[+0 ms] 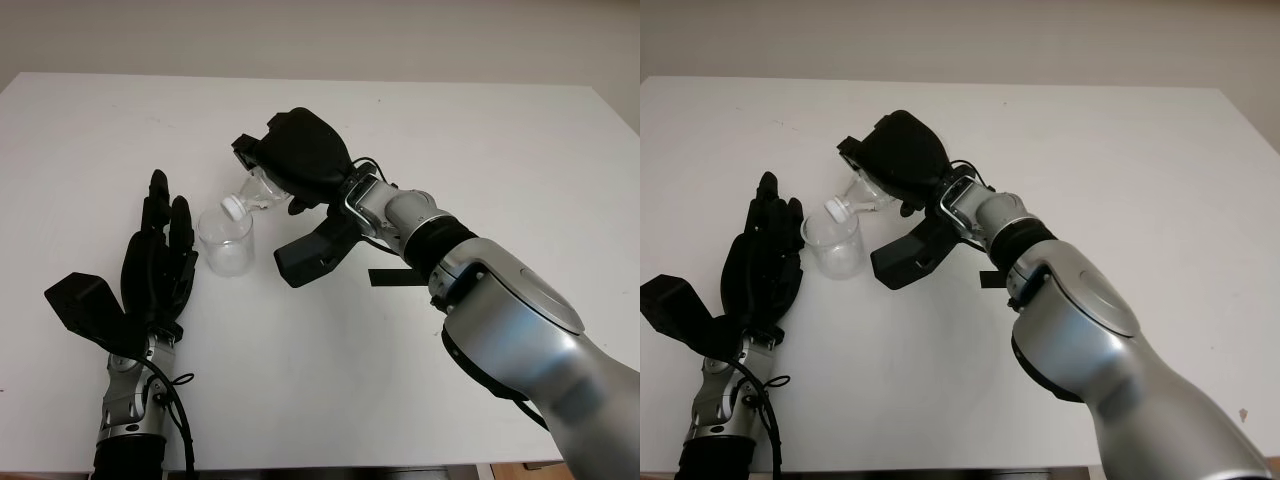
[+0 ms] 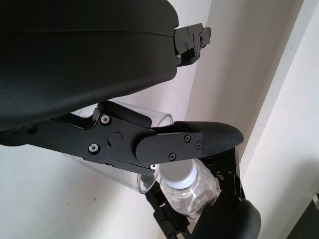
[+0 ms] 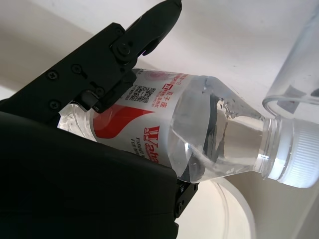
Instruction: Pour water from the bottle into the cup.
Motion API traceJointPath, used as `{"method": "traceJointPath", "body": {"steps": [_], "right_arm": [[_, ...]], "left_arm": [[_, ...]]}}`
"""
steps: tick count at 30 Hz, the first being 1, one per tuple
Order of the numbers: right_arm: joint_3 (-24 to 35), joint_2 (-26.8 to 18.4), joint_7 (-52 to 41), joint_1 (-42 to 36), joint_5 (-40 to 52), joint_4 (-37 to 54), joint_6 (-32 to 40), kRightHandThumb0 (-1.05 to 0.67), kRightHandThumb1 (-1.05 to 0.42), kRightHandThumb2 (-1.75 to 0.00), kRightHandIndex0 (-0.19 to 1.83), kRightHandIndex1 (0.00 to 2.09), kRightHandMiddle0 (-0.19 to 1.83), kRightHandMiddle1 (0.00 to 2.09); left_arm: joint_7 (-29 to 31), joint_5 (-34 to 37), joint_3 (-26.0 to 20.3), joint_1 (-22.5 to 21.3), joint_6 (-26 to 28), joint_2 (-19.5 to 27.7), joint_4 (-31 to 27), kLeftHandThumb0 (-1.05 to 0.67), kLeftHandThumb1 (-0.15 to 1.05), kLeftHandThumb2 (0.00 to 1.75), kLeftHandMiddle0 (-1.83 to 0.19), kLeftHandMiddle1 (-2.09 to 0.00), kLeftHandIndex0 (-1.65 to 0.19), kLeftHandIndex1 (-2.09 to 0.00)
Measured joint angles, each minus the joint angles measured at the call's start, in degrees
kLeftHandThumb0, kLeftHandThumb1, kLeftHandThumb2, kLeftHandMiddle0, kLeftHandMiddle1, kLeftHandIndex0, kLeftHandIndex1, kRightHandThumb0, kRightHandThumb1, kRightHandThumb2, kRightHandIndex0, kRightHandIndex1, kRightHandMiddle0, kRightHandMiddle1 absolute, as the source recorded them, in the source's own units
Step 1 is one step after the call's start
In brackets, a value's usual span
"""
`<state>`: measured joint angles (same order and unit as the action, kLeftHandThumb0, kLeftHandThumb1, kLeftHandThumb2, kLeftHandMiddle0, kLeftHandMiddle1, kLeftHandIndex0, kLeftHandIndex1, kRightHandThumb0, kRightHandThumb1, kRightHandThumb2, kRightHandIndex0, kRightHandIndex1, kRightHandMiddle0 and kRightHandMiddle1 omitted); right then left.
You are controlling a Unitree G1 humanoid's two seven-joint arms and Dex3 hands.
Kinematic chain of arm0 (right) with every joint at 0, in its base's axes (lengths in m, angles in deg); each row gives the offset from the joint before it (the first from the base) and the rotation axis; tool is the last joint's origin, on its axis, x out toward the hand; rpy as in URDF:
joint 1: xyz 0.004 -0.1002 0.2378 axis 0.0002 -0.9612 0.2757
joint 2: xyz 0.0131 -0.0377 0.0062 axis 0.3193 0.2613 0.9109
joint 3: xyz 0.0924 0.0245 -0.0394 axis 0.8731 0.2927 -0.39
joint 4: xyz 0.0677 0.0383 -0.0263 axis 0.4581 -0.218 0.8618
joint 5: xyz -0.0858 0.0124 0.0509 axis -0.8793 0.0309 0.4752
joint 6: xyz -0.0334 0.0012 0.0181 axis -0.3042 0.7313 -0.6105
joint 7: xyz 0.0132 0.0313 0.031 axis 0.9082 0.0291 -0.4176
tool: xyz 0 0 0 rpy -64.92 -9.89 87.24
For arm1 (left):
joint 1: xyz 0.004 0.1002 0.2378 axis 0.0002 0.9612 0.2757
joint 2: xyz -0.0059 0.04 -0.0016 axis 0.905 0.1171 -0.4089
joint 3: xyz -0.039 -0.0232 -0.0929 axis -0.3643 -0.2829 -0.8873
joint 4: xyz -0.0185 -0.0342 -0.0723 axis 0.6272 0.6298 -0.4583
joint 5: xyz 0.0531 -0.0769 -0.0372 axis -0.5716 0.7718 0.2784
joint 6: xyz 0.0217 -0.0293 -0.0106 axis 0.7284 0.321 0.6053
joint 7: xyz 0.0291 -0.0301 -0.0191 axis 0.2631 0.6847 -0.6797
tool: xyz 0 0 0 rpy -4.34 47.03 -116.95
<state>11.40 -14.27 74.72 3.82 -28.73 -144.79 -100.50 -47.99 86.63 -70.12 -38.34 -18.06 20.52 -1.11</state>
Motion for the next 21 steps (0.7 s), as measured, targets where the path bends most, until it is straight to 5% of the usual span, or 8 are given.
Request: {"method": "traceJointPath", "body": {"steps": [21], "right_arm": [[-1.7,0.3,4.9,0.0,-0.8,0.0,2.4,-0.41,-0.95,-0.05,1.03,2.09,0.36,1.92]], "left_arm": [[0.2,-0.4,0.1,0.0,-0.6,0.0,0.8,-0.75,1.05,0.46,0.18,-0.06,0.16,-0.06]]}}
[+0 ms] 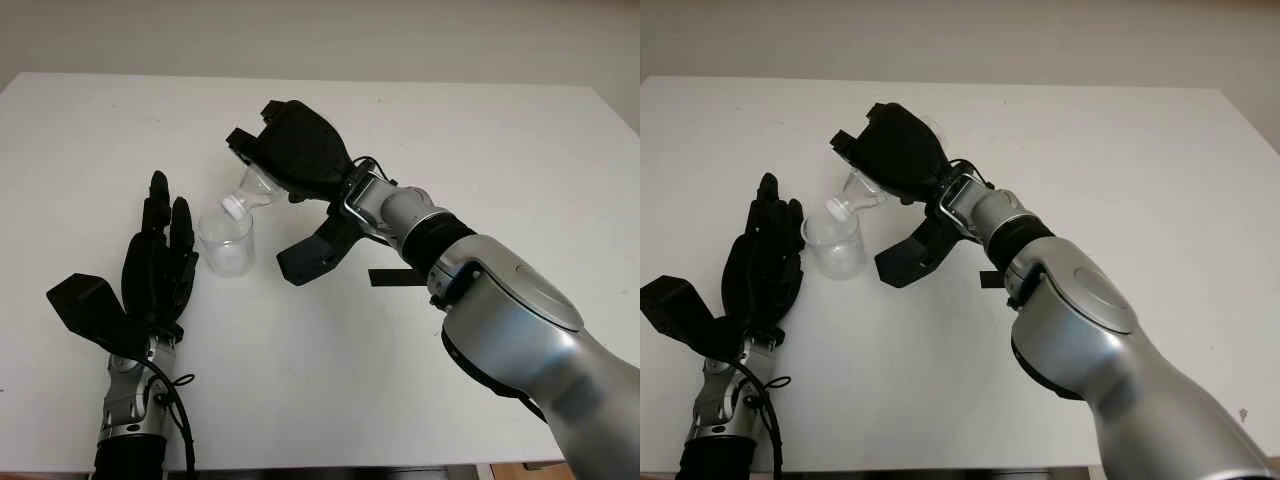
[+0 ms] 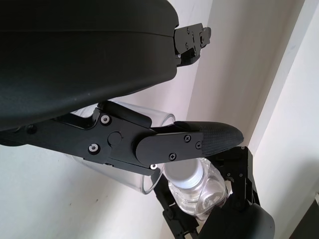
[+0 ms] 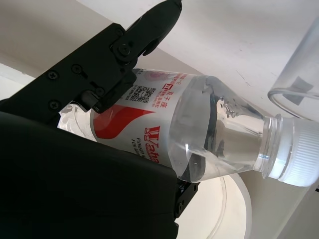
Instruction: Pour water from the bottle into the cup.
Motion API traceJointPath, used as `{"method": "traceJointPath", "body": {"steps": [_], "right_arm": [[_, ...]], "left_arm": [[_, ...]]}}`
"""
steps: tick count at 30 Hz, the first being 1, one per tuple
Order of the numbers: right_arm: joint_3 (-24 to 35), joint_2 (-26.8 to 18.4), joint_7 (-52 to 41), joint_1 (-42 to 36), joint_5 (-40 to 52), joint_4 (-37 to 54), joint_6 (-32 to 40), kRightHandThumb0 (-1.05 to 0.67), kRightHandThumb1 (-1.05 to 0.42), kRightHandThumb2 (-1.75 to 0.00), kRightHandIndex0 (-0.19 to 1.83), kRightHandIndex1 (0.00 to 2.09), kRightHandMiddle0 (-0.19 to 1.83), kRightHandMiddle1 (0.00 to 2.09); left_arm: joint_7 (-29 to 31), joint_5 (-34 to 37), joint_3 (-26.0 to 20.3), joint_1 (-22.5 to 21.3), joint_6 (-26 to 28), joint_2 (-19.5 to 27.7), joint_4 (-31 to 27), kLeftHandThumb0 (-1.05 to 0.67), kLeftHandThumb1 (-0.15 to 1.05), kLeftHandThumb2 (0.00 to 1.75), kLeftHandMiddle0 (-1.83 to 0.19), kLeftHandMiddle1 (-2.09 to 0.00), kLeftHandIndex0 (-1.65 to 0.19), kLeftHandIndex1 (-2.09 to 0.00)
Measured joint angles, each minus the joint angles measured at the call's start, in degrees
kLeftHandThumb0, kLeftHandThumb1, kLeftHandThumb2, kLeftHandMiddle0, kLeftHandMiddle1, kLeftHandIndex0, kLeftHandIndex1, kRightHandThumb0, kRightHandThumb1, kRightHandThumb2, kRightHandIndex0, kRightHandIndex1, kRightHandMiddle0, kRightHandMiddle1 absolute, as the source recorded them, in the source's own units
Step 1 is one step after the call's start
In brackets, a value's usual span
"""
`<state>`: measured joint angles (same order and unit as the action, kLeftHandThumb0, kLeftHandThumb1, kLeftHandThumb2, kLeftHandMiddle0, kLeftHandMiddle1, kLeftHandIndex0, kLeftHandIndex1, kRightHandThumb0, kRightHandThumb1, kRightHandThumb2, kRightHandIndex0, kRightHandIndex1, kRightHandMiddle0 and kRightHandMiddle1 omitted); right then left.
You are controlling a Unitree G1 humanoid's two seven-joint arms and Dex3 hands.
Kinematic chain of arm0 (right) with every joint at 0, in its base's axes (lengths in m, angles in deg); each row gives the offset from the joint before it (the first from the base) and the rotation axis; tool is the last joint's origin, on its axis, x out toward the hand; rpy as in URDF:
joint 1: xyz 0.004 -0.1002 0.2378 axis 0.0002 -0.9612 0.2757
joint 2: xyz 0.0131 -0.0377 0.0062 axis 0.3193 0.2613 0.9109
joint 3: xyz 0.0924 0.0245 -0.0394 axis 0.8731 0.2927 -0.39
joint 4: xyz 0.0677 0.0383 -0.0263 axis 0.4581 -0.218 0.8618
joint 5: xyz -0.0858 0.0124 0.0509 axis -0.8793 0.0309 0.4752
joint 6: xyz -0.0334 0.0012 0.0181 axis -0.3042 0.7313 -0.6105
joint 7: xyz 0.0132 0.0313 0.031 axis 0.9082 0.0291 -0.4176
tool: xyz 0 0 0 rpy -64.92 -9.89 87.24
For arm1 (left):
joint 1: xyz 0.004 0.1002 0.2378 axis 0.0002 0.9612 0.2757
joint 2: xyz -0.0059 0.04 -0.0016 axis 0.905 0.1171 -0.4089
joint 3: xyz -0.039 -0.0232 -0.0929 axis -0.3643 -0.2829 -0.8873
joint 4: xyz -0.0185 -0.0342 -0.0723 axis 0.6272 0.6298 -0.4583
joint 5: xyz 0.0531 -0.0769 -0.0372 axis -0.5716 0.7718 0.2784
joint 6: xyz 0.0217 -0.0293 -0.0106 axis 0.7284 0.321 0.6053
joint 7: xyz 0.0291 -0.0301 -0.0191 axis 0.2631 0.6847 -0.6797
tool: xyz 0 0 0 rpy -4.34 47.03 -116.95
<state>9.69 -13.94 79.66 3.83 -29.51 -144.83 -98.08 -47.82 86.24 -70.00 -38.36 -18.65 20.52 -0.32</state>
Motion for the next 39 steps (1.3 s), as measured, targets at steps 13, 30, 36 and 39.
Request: {"method": "traceJointPath", "body": {"steps": [13,30,36,39], "right_arm": [[27.7,4.6,-21.9,-4.3,35.5,1.2,-8.9,-0.21,-0.77,-0.72,1.58,2.09,1.31,2.09],[51.6,-1.2,-51.8,-22.4,64.2,27.7,4.2,-0.20,-1.00,-0.32,1.52,2.09,1.55,2.09],[54.0,-5.1,-58.7,-32.1,69.1,45.1,17.7,-0.15,-1.04,-0.27,1.50,2.09,1.44,2.09],[54.3,-6.0,-60.0,-36.1,70.0,53.0,21.6,-0.15,-1.05,-0.26,1.47,2.09,1.38,2.09]], "left_arm": [[0.0,0.0,-0.1,0.0,-0.2,0.0,0.1,-0.74,1.05,0.45,0.17,-0.06,0.15,-0.06],[1.4,0.1,-0.5,-0.1,0.6,0.9,0.4,-0.74,1.05,0.46,0.15,-0.06,0.14,-0.06],[1.6,0.1,-0.5,-0.1,1.3,1.1,0.4,-0.74,1.05,0.47,0.16,-0.05,0.15,-0.05],[1.7,0.1,-0.5,-0.1,1.4,1.1,0.6,-0.74,1.05,0.47,0.16,-0.05,0.15,-0.05]]}}
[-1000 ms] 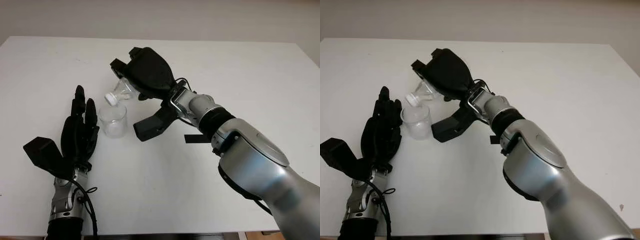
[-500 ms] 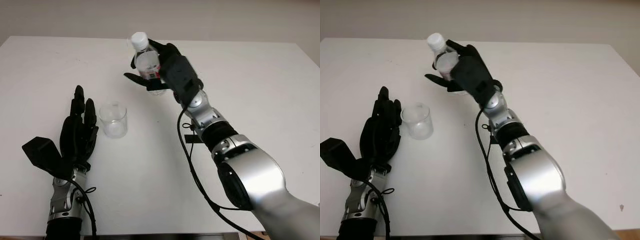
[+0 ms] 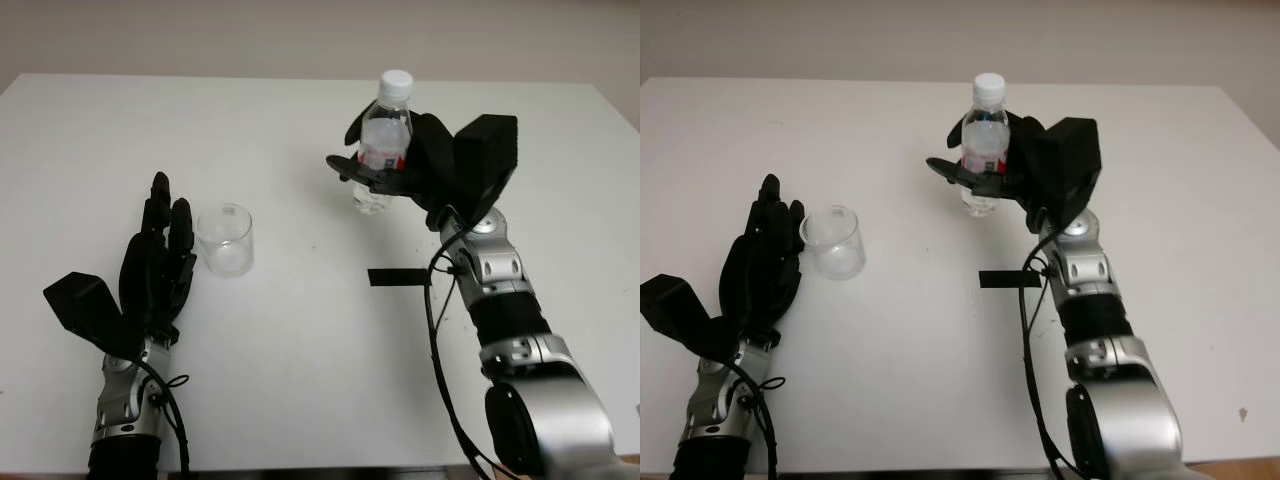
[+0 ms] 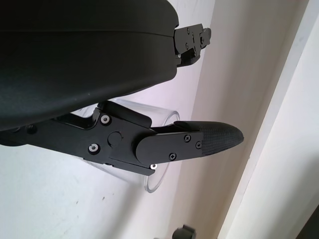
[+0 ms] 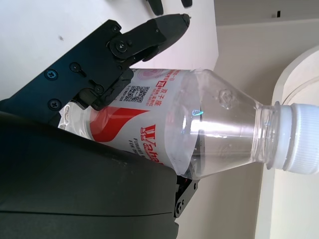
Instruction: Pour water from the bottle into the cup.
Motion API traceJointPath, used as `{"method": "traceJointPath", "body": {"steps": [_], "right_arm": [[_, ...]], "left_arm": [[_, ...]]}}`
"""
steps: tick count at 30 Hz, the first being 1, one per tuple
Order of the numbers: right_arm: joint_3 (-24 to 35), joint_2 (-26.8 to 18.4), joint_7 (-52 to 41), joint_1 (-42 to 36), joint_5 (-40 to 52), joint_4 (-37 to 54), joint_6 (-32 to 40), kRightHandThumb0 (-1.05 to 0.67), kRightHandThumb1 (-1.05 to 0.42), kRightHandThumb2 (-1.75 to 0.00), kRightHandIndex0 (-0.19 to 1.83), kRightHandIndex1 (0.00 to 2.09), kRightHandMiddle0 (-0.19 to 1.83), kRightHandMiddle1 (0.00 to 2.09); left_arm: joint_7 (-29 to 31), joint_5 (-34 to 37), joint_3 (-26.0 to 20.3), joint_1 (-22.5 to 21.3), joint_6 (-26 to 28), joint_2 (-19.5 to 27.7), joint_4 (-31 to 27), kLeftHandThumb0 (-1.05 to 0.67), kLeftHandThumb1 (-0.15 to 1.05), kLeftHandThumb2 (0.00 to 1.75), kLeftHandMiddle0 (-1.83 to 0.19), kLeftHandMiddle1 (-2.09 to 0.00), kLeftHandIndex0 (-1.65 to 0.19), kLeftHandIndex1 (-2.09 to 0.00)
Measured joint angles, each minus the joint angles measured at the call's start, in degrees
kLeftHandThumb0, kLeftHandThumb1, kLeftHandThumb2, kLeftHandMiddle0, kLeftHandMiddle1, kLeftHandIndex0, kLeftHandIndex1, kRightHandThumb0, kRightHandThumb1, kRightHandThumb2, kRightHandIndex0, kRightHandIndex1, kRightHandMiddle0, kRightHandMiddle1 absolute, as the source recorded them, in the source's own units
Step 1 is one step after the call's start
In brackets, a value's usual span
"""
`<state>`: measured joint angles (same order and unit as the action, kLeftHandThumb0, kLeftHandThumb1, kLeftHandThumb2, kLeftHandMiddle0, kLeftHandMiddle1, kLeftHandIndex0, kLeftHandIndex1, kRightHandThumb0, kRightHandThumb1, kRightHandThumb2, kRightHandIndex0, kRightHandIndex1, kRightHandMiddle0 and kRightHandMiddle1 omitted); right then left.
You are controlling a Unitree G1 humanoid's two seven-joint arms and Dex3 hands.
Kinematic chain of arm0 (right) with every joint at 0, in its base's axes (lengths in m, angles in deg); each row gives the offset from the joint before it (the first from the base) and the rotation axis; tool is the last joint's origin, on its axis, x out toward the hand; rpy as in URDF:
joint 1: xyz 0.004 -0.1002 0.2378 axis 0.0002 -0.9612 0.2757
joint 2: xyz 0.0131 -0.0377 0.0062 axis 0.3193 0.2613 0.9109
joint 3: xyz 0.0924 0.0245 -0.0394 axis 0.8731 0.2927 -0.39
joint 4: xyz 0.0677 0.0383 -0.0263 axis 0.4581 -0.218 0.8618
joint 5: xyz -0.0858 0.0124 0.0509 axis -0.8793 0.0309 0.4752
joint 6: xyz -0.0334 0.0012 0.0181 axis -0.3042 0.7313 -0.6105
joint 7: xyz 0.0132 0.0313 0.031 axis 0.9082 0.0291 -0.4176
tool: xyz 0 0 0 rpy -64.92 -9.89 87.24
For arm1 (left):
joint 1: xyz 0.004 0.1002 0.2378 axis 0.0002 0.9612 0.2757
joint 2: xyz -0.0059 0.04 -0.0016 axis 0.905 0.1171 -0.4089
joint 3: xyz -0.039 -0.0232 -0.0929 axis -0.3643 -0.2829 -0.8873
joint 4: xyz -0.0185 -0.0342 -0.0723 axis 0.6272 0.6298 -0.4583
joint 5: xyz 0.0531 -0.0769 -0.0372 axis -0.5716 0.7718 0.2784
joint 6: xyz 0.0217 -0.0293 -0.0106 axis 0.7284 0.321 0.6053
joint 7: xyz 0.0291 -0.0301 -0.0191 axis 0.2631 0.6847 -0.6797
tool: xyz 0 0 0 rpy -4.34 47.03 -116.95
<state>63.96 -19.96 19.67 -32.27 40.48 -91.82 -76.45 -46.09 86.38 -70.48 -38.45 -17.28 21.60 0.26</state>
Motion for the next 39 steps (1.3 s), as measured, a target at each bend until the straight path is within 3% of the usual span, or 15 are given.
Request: {"method": "traceJointPath", "body": {"steps": [6,11,19,39], "right_arm": [[0.1,-0.3,0.6,-7.1,0.5,11.2,2.7,-0.22,-1.05,-0.30,1.62,2.09,1.39,2.09],[0.2,-0.2,2.2,-10.2,0.8,14.7,7.3,-0.22,-1.05,-0.26,1.53,2.09,1.34,2.09],[0.4,1.2,3.7,-12.5,2.2,15.7,11.4,-0.19,-1.05,-0.31,1.74,2.09,1.50,2.09],[1.4,0.8,5.0,-15.7,2.0,15.3,14.7,-0.16,-1.05,-0.32,1.78,2.09,1.56,2.09]], "left_arm": [[0.4,0.1,0.1,-0.2,0.5,0.0,0.2,-0.74,1.05,0.47,0.16,-0.05,0.16,-0.05],[0.5,0.7,-0.1,-0.2,1.3,0.2,0.2,-0.74,1.05,0.48,0.18,-0.05,0.18,-0.04],[0.8,0.9,-0.5,0.1,1.5,0.4,-0.6,-0.73,1.05,0.50,0.18,-0.05,0.18,-0.05],[1.1,1.3,-0.8,1.3,2.3,1.1,-2.1,-0.72,1.05,0.50,0.18,-0.05,0.18,-0.05]]}}
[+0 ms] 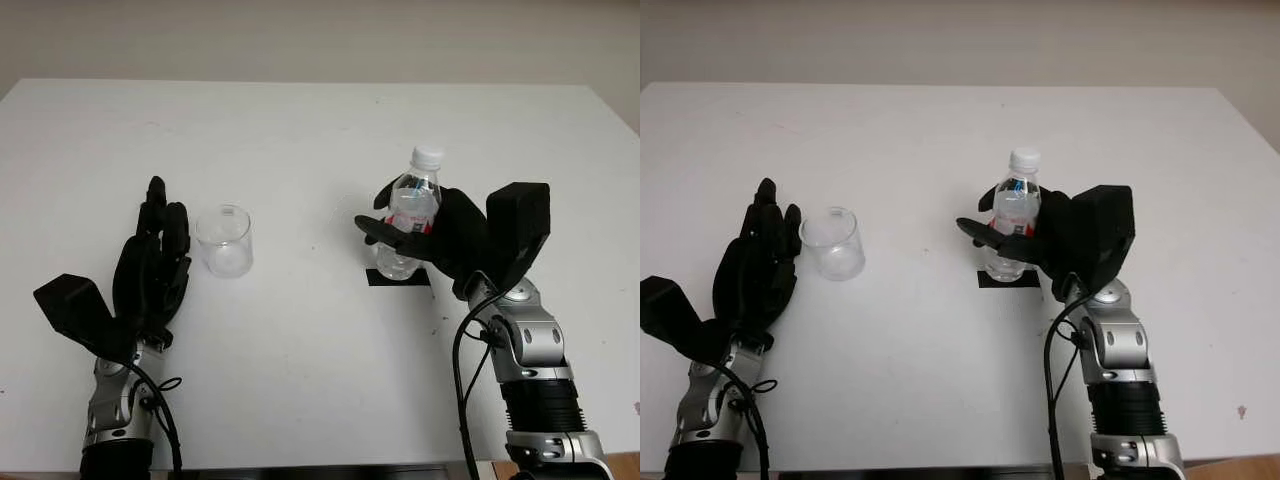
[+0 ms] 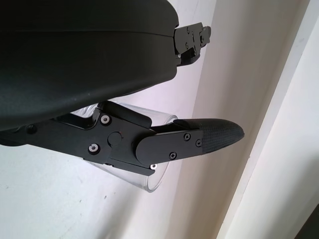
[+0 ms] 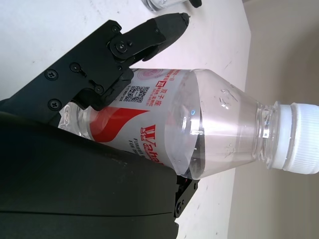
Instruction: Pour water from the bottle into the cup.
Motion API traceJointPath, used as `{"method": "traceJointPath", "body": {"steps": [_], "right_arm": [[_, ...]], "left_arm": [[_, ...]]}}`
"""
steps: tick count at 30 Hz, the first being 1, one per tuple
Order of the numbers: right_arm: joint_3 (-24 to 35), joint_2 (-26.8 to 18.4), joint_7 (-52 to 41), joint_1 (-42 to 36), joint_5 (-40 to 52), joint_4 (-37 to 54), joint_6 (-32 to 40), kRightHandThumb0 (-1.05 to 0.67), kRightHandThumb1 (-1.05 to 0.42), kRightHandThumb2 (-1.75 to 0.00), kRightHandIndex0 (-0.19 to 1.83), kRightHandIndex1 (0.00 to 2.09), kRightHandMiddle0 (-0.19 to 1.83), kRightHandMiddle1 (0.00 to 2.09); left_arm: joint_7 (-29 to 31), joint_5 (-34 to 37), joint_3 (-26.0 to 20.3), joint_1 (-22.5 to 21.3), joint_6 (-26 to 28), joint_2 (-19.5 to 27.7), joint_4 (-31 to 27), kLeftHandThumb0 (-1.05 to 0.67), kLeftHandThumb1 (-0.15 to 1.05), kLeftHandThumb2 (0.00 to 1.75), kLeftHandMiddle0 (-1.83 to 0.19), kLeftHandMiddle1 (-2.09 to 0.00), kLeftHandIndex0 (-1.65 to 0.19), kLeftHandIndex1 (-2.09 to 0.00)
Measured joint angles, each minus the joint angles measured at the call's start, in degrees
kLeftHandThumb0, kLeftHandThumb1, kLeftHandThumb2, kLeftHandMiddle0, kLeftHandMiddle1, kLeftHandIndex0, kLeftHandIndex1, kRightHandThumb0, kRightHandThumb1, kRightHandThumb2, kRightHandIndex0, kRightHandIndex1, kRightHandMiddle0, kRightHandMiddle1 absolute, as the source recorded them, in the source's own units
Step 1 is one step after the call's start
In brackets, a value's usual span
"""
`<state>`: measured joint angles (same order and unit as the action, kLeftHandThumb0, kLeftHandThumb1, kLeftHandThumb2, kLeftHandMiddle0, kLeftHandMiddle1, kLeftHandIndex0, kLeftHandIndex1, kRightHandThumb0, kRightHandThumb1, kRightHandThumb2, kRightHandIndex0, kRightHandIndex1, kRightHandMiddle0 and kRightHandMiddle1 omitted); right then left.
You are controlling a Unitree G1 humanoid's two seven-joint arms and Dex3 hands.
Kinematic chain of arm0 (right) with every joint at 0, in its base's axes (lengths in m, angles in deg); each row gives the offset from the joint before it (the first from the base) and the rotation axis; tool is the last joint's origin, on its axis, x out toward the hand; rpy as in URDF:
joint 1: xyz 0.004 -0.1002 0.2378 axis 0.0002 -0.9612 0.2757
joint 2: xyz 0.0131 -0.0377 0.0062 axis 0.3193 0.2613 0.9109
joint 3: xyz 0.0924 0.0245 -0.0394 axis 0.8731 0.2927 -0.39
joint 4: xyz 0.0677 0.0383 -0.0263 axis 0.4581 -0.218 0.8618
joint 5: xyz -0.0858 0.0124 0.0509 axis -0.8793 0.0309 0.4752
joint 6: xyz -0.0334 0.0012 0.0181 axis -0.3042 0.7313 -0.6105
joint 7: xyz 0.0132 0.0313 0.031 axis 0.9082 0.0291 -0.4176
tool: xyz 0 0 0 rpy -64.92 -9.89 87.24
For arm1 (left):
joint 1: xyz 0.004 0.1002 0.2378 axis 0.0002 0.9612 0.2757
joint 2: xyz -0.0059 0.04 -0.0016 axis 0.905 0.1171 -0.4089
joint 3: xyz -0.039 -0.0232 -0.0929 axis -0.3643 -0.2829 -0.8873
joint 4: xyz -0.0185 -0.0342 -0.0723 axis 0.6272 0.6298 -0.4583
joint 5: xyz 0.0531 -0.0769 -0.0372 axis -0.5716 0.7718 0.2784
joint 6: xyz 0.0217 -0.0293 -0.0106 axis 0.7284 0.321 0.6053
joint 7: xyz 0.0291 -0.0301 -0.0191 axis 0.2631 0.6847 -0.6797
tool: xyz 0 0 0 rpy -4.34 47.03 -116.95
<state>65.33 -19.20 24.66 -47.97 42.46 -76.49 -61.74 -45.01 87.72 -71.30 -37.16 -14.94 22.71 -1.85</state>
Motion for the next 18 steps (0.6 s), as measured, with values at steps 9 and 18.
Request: {"method": "traceJointPath", "body": {"steps": [9,18], "right_arm": [[-0.2,-0.1,0.7,0.0,-2.2,-2.3,-0.7,-0.17,-1.05,-0.28,1.75,2.09,1.53,2.09],[-1.6,-0.2,-0.8,0.1,-3.7,-3.0,-2.4,-0.18,-1.05,-0.26,1.75,2.09,1.50,2.09]], "left_arm": [[0.4,0.4,-0.2,0.6,0.0,0.1,0.0,-0.73,1.05,0.50,0.17,-0.06,0.17,-0.06],[0.6,0.6,-0.4,1.0,0.0,0.5,0.0,-0.73,1.05,0.49,0.18,-0.05,0.16,-0.06]]}}
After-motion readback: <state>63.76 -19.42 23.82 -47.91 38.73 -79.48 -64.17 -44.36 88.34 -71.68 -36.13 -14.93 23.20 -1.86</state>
